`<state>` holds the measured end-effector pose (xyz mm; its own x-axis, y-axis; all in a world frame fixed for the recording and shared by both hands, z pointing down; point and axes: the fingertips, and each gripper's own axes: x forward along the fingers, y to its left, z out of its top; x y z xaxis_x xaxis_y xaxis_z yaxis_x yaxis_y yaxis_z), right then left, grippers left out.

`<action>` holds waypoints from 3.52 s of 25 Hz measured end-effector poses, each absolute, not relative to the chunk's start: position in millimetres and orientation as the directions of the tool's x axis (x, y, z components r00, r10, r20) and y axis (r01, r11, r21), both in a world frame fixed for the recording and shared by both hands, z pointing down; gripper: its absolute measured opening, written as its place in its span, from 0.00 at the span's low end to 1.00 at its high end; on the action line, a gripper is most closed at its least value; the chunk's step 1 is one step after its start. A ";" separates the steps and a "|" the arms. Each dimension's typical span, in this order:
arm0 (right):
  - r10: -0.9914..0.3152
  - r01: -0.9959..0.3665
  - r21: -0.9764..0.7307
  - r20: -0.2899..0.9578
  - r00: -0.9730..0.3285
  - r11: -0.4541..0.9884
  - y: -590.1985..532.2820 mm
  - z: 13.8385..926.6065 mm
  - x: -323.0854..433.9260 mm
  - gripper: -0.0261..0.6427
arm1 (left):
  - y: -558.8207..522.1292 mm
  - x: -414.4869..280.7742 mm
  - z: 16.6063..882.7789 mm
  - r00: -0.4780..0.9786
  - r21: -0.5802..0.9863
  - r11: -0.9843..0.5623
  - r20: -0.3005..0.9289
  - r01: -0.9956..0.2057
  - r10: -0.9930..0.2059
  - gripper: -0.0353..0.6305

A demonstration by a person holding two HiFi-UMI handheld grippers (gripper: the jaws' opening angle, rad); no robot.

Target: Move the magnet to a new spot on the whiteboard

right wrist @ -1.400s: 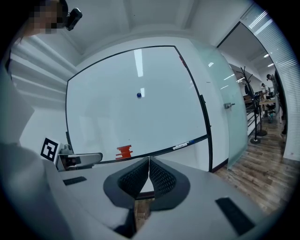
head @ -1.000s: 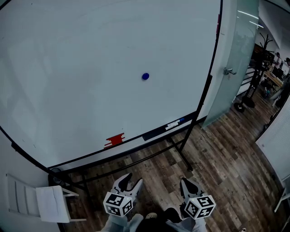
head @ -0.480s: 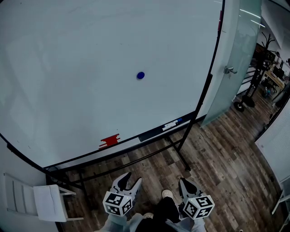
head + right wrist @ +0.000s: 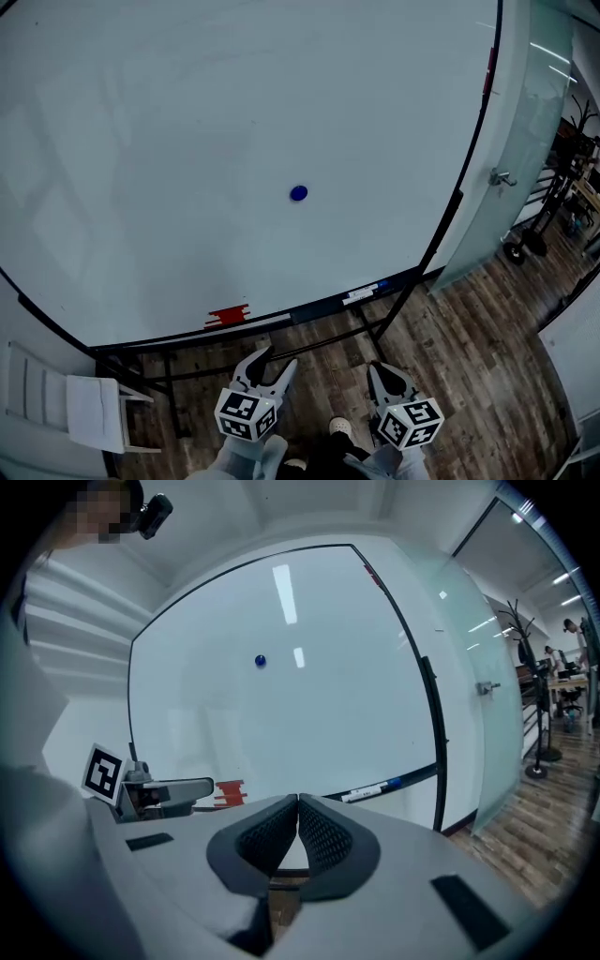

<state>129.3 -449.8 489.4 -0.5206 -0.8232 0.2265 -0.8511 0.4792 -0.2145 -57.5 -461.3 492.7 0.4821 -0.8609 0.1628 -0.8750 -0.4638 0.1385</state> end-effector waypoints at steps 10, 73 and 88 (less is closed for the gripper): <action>-0.772 -0.778 -0.100 0.103 -0.628 0.620 -531.6 419.6 125.7 0.08 | -532.5 -42.0 417.9 0.407 -0.023 -0.408 0.041 -0.913 -0.912 0.36; -0.745 -0.749 0.009 -0.100 -0.660 0.662 -639.7 304.3 140.0 0.08 | -620.4 -35.4 229.2 0.028 -0.337 0.094 -0.342 -0.937 -0.939 0.21; -0.770 -0.771 -0.008 -0.071 -0.635 0.637 -619.7 319.0 144.9 0.08 | -591.4 -29.2 262.4 0.083 -0.324 0.019 -0.299 -0.946 -0.951 0.14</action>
<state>144.9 -619.7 319.0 -0.6346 -0.7695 -0.0711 -0.7711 0.6367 -0.0085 -29.2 -591.4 262.4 0.0834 -0.9505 -0.2993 -0.9458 0.0192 -0.3243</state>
